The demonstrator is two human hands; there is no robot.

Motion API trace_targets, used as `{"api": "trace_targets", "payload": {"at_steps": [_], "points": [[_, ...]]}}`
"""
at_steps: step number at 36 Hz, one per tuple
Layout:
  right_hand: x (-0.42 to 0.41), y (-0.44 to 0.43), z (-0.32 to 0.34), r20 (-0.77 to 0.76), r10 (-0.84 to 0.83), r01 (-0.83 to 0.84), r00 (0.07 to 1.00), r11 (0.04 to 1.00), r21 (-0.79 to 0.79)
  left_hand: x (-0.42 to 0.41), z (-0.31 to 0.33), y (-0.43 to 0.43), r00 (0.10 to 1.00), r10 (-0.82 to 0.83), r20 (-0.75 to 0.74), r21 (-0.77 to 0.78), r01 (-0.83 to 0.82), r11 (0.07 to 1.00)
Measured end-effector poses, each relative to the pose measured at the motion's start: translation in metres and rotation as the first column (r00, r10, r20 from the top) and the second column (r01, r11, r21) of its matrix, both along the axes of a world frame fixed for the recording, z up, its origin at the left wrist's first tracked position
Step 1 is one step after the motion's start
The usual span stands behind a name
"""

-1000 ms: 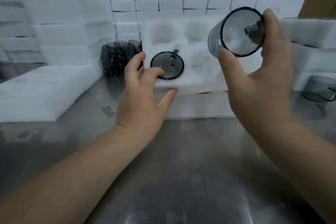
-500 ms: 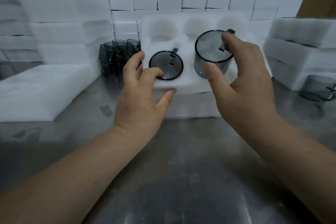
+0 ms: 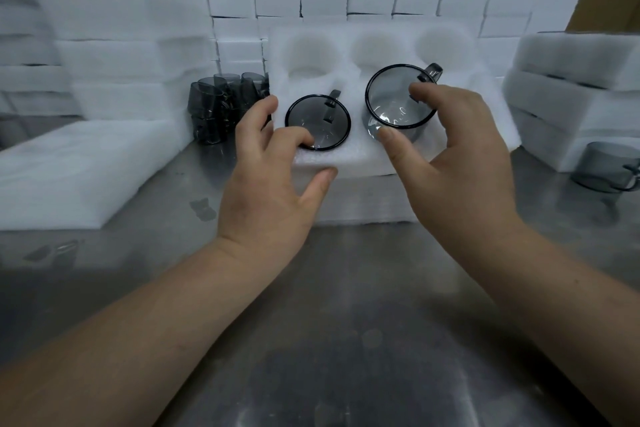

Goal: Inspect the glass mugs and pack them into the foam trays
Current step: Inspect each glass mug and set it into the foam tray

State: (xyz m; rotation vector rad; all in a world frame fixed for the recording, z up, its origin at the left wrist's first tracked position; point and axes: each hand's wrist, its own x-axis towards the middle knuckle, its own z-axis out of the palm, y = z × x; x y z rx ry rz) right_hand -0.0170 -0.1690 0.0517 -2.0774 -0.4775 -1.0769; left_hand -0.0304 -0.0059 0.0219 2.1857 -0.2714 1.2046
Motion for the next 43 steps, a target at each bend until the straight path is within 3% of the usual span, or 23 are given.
{"api": "trace_targets", "payload": {"at_steps": [16, 33, 43], "points": [[-0.008, 0.003, 0.005, -0.117, 0.011, -0.004, 0.993, 0.998, 0.055, 0.002, -0.001, 0.001, 1.000, 0.010, -0.006, -0.002, -0.010, 1.000], [-0.004, -0.003, 0.006, -0.066, 0.024, -0.029, 0.998, 0.996, -0.088, 0.002, -0.001, 0.002, 1.000, 0.010, -0.024, -0.010, -0.010, 1.000], [-0.002, -0.006, 0.011, -0.136, 0.056, -0.077, 0.989, 0.984, -0.158, 0.001, 0.000, 0.002, 1.000, 0.007, -0.017, 0.001, -0.007, 1.000]]}}
